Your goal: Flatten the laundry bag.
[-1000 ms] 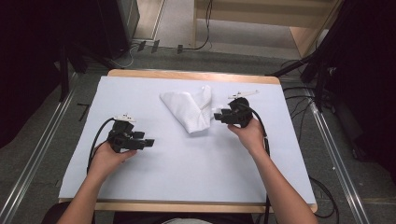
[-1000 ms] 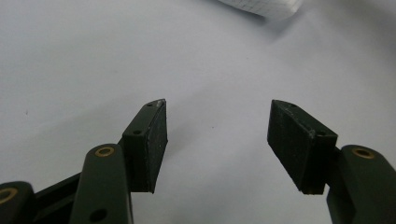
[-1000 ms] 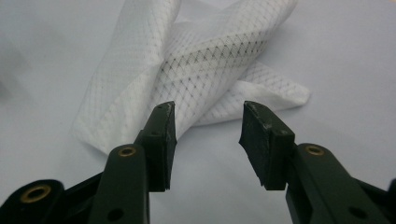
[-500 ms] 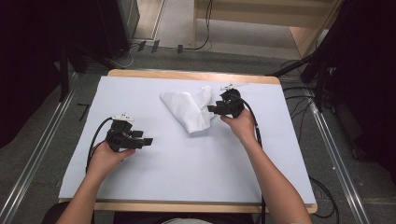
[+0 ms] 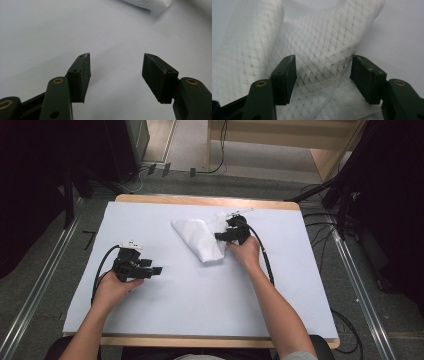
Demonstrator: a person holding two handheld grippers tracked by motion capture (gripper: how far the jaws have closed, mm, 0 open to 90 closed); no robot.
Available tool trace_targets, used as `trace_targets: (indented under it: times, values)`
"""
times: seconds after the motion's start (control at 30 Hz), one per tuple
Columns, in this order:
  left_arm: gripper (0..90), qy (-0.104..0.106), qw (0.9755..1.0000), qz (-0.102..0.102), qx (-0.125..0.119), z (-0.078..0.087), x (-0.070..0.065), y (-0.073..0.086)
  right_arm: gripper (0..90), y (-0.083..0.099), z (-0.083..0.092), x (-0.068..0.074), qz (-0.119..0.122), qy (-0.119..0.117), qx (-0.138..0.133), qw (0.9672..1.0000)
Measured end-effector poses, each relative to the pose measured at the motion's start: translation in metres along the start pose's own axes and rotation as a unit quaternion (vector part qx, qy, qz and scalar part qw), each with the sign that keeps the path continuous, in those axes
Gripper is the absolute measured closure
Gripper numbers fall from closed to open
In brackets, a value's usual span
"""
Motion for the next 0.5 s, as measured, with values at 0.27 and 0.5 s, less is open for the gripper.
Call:
trace_targets:
  times: [0.27,0.5]
  values:
    - [40.7,-0.005,1.0000,0.001,0.001,0.000,0.002,0.000,70.6,0.003,0.000,0.011,0.044,0.002,-0.005,0.9990]
    - [40.8,-0.007,1.0000,0.004,-0.002,0.002,0.005,0.000,84.6,-0.001,0.002,0.017,0.022,-0.013,0.008,0.9996]
Point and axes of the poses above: each handheld gripper's, and its own axes: z roughly backward along the jaws, y roughly out of its underside, x roughly to its left, the point moved 5 cm from there along -z, roughly forward along the jaws, and after that the axes turned 14 degrees about -x, right-handed, at the moved point
